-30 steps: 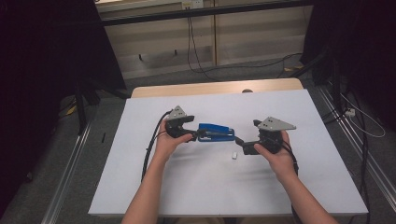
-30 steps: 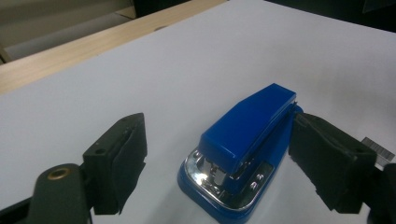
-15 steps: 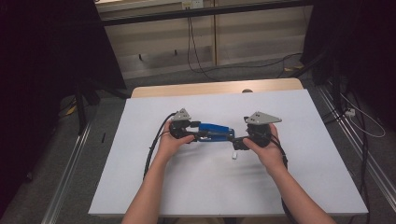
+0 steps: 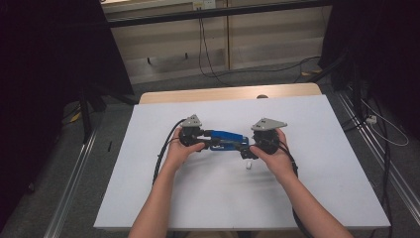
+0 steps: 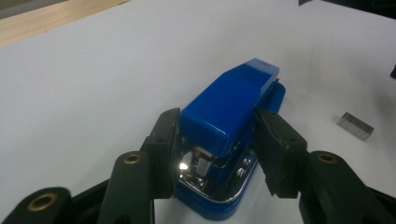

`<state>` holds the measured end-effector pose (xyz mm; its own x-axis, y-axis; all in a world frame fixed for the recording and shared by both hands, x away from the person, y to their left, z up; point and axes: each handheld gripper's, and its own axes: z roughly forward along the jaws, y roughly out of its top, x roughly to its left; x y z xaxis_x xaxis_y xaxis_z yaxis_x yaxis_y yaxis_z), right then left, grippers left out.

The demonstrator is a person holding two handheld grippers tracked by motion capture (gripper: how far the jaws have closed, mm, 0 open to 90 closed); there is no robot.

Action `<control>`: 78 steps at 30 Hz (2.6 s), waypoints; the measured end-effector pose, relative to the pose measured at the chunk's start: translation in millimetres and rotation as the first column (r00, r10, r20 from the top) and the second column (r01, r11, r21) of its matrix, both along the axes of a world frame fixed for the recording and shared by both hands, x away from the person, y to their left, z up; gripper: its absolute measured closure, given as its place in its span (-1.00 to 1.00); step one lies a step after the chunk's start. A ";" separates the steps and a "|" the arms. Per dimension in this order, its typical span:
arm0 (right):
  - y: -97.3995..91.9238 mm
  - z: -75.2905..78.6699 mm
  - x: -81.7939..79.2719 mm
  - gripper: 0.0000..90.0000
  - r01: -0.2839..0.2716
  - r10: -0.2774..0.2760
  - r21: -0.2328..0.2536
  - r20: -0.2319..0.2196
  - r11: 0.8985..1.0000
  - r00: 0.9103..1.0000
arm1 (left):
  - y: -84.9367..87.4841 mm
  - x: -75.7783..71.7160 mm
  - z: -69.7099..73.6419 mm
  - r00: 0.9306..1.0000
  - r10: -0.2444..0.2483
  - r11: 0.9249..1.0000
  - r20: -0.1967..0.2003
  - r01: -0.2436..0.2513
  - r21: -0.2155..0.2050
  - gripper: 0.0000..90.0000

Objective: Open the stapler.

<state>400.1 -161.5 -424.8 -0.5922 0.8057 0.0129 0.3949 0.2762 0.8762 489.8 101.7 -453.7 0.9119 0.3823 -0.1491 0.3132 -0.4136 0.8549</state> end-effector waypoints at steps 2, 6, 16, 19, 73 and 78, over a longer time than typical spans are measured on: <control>3.4 -0.9 0.3 -0.90 -0.008 0.008 0.000 -0.007 1.000 1.000 | 0.4 -0.6 4.8 1.000 0.008 0.999 -0.014 -0.008 -0.031 0.20; 9.1 -2.3 -0.4 -0.90 -0.015 0.015 -0.014 -0.016 1.000 1.000 | -0.4 -2.7 14.9 1.000 0.018 0.995 -0.021 -0.020 -0.101 0.26; 23.6 -0.4 -1.0 0.19 -0.031 0.031 0.001 -0.073 1.000 0.997 | -10.2 -5.9 29.2 0.999 0.034 0.992 -0.008 -0.035 -0.123 0.32; 26.8 -0.7 2.1 0.76 -0.024 0.025 0.022 -0.092 0.999 0.995 | -11.0 -5.7 29.9 0.999 0.040 0.992 -0.012 -0.041 -0.123 0.32; 67.4 -26.1 26.5 1.00 0.189 -0.165 0.179 -0.138 0.966 0.977 | -11.1 -3.3 29.1 0.997 0.065 0.985 -0.052 -0.072 -0.157 0.29; 65.2 -24.9 26.9 1.00 0.195 -0.172 0.187 -0.129 0.963 0.977 | -5.5 -2.6 30.0 0.995 0.082 0.979 -0.062 -0.092 -0.179 0.25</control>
<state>427.0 -96.2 -449.7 -0.4203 0.8752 0.2395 0.5198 0.0159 0.8541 487.2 96.2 -423.7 0.8652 0.4218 -0.2713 0.3886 -0.2220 0.8942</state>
